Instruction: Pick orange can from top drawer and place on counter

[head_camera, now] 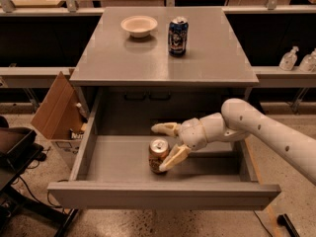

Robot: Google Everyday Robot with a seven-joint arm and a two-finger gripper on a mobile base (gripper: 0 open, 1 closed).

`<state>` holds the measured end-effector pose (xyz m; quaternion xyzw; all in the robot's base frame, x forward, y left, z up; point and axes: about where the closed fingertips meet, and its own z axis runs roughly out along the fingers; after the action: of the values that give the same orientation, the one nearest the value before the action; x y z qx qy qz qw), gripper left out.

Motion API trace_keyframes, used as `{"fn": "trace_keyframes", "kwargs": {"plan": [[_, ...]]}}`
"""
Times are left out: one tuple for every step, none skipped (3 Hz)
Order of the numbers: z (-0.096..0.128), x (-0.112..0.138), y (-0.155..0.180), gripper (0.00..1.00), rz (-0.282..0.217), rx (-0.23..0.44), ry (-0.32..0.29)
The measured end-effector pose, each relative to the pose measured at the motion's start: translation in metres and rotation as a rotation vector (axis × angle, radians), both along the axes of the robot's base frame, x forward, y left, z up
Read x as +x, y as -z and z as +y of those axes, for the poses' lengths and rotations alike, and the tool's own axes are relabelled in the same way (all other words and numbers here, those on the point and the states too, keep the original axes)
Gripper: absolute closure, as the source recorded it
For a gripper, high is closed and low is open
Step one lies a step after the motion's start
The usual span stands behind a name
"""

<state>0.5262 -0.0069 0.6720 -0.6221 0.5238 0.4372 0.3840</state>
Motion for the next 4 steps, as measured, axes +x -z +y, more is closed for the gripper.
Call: {"fn": "trace_keyframes", "kwargs": {"plan": [[0.0030, -0.0009, 0.0004, 0.51, 0.002, 0.001, -0.006], [0.0048, -0.0016, 0.0007, 0.74, 0.003, 0.002, -0.010], [0.0070, -0.0023, 0.0009, 0.97, 0.004, 0.003, -0.014], [0.0098, -0.0003, -0.0069, 1.00, -0.009, -0.015, -0.007]]}}
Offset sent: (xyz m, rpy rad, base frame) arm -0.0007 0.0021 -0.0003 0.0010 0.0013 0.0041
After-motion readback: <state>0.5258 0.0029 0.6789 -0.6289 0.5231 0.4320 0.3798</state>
